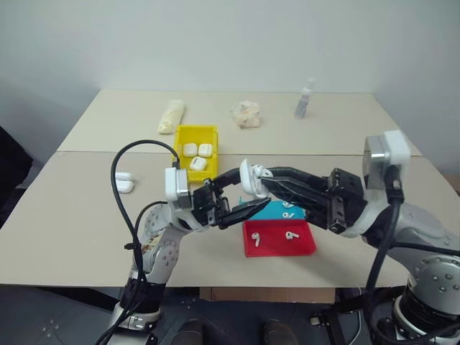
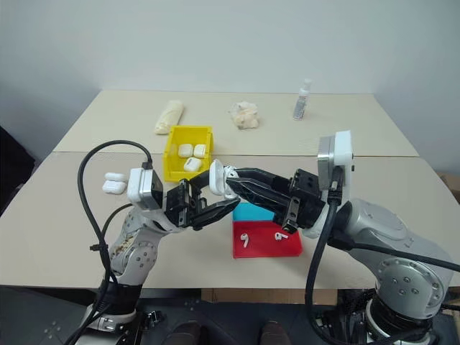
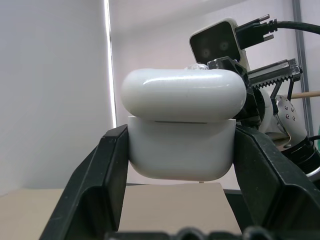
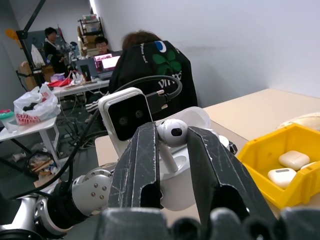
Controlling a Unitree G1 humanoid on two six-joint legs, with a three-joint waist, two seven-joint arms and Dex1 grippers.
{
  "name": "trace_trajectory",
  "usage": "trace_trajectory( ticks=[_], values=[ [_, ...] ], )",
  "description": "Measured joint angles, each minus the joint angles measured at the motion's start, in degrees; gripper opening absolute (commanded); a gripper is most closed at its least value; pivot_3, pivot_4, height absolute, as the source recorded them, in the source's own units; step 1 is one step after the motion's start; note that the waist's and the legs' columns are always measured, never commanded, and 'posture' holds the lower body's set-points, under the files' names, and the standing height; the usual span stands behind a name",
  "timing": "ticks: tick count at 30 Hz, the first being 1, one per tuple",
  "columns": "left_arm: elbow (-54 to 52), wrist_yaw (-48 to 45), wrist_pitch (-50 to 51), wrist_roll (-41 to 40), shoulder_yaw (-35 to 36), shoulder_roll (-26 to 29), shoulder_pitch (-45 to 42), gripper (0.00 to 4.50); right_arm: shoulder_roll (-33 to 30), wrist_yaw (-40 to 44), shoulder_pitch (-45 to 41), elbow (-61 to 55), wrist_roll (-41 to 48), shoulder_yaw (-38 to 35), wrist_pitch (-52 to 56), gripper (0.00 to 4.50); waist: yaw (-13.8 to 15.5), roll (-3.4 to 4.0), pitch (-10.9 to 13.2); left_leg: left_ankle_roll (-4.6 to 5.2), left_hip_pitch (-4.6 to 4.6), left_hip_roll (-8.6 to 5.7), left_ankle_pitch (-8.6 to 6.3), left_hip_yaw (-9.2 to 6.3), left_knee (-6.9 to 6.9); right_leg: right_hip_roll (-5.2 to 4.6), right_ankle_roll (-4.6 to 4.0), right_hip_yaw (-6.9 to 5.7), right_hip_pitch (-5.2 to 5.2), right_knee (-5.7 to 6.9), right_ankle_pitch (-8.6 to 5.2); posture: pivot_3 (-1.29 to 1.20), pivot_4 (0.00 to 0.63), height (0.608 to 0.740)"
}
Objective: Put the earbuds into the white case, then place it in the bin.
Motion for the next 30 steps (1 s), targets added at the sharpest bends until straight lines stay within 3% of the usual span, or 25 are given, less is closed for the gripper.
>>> trace_trajectory(
  ticks=[11,16,30],
  values=[
    [0.8,0.3,-0.4,1.7,0.0,-0.7,0.0,2.79,-3.7,-1.9,3.0,0.6,0.1,4.6,-5.8,0.63,0.0,0.00,0.0,0.01,-0.01,0.00,0.00,0.00,0.00,0.00,0.00,0.00,0.00,-0.01,0.00,0.00,0.150,0.740],
    [1.1,0.3,-0.7,1.7,0.3,-0.8,0.0,2.79,-5.7,-2.2,3.3,0.8,-0.4,6.0,-7.9,2.15,0.0,-0.01,0.0,0.01,-0.01,0.00,-0.01,0.00,0.00,0.00,0.00,0.00,0.00,-0.02,0.00,0.00,0.150,0.740],
    [4.4,1.9,-2.1,5.2,0.5,-0.2,-0.8,2.79,-13.1,0.0,4.7,1.4,-1.6,4.7,-12.2,2.15,0.3,-0.02,0.0,0.02,0.00,-0.01,-0.01,0.01,0.03,0.00,0.00,-0.01,0.03,-0.04,0.00,0.00,0.150,0.740]
  ],
)
